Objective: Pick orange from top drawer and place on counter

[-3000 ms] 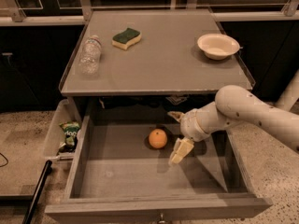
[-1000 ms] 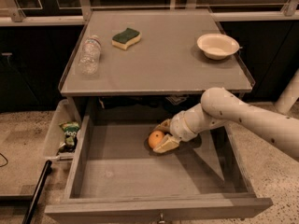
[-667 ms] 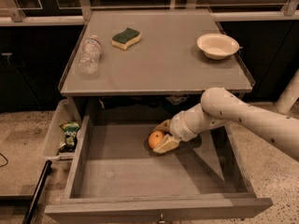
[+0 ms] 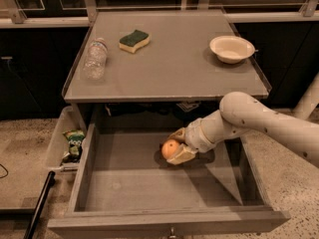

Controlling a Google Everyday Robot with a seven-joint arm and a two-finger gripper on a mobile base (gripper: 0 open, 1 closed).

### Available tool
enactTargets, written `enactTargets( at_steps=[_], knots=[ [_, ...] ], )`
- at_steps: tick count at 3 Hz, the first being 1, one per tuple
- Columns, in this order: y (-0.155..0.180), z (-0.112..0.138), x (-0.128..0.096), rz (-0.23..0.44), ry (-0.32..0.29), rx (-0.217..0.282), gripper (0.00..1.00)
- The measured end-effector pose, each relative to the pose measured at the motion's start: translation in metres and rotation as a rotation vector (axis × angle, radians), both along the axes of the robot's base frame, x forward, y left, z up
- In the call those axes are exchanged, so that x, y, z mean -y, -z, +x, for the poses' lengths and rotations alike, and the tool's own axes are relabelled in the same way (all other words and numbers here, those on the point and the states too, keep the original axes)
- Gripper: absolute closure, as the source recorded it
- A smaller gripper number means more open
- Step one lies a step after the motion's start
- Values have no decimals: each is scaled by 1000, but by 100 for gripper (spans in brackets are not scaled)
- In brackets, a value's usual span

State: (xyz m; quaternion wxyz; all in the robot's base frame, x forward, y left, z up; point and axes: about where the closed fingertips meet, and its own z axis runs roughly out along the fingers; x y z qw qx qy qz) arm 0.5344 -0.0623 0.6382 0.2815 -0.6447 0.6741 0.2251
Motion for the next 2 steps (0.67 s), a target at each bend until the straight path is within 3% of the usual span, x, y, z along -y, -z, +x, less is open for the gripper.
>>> enactTargets(
  at_steps=[1, 2],
  knots=[
    [-40, -11, 10, -42, 6, 24, 100],
    [-94, -18, 19, -96, 8, 82, 100]
  ],
)
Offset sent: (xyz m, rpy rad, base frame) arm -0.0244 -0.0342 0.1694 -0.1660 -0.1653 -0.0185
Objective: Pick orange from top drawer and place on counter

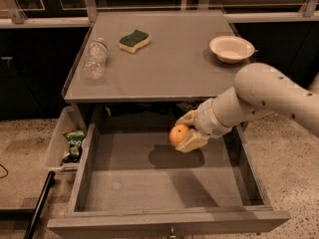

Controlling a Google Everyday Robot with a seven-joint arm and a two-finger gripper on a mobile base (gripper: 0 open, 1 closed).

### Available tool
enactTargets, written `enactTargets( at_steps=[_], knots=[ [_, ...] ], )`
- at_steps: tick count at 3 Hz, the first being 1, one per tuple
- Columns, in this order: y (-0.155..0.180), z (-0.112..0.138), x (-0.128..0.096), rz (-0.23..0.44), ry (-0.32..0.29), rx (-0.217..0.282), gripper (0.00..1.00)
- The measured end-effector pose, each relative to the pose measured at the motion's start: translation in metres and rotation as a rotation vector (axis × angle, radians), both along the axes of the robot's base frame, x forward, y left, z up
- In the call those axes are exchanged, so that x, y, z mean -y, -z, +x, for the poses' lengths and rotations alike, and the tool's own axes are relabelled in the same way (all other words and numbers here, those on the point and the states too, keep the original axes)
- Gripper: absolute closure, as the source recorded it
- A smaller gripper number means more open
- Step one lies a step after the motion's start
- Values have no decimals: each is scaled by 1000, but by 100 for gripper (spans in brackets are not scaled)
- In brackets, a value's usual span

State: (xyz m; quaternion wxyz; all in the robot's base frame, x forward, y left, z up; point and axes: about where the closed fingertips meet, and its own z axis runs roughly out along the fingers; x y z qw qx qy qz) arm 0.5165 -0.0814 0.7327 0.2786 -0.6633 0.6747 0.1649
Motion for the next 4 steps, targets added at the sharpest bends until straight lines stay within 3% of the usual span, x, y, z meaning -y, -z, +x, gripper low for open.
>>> enactTargets(
  at_steps=[2, 3, 4],
  knots=[
    [-105, 16, 17, -115, 43, 141, 100],
    [-130, 22, 22, -131, 58, 183, 100],
    [-132, 28, 19, -132, 58, 193, 100]
  ],
)
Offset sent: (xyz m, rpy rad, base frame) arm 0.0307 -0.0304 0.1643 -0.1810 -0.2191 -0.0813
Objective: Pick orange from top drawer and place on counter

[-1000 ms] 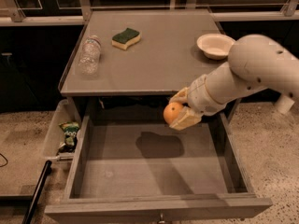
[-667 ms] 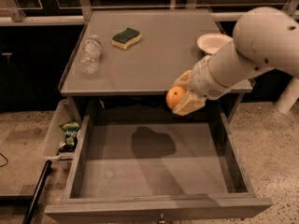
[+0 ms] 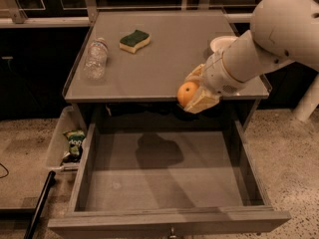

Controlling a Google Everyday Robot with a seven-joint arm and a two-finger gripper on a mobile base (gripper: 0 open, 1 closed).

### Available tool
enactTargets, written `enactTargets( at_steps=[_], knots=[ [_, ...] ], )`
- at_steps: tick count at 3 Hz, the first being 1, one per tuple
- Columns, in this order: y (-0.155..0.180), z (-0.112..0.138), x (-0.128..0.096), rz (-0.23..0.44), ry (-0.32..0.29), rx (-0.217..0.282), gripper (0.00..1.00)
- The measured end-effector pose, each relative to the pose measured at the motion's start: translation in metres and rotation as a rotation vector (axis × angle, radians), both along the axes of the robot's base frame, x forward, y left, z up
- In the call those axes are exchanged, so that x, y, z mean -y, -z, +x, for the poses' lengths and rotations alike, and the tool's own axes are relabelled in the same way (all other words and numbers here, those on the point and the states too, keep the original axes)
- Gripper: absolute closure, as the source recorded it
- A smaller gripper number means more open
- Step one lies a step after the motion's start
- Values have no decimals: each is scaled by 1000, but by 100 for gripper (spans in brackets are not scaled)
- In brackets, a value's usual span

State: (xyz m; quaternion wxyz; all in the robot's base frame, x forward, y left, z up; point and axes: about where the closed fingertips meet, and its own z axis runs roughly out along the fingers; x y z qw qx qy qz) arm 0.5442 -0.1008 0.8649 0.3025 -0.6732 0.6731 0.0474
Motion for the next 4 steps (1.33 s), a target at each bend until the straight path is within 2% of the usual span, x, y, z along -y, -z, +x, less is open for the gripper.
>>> enactTargets(
  at_steps=[1, 2, 3, 4],
  knots=[
    [-11, 36, -4, 23, -14, 63, 100],
    [-29, 88, -9, 110, -12, 141, 100],
    [-38, 129, -17, 219, -19, 179, 100],
    [-32, 156, -28, 312, -27, 162, 100]
  ],
)
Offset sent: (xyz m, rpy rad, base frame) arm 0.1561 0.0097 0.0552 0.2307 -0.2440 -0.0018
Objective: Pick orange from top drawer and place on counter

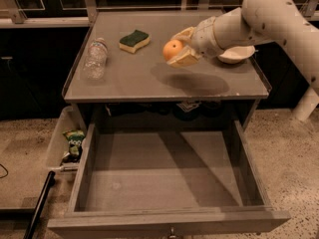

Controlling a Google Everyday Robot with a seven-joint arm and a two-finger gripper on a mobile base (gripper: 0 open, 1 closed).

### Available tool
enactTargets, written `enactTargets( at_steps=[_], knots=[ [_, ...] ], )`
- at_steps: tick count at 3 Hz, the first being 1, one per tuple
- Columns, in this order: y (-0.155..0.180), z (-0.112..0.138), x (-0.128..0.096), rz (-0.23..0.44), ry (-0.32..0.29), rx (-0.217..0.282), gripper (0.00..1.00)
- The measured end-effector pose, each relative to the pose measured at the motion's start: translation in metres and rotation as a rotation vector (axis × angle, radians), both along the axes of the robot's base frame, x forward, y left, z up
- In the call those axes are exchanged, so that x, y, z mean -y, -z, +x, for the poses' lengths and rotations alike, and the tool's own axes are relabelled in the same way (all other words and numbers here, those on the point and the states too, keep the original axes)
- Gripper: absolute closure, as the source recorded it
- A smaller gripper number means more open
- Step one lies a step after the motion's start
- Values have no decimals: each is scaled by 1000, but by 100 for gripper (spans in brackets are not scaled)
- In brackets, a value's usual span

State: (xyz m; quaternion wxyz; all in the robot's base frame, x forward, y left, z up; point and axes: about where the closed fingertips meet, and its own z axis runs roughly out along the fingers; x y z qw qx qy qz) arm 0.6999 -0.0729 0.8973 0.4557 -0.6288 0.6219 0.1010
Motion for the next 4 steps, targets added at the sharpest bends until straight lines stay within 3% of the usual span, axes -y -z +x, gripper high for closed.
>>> enactTargets(
  at_steps=[2, 3, 4],
  knots=[
    [25, 25, -18, 51, -28, -104, 100],
    [33, 31, -24, 56, -34, -136, 82],
    [33, 31, -24, 56, -34, -136, 58]
  ],
)
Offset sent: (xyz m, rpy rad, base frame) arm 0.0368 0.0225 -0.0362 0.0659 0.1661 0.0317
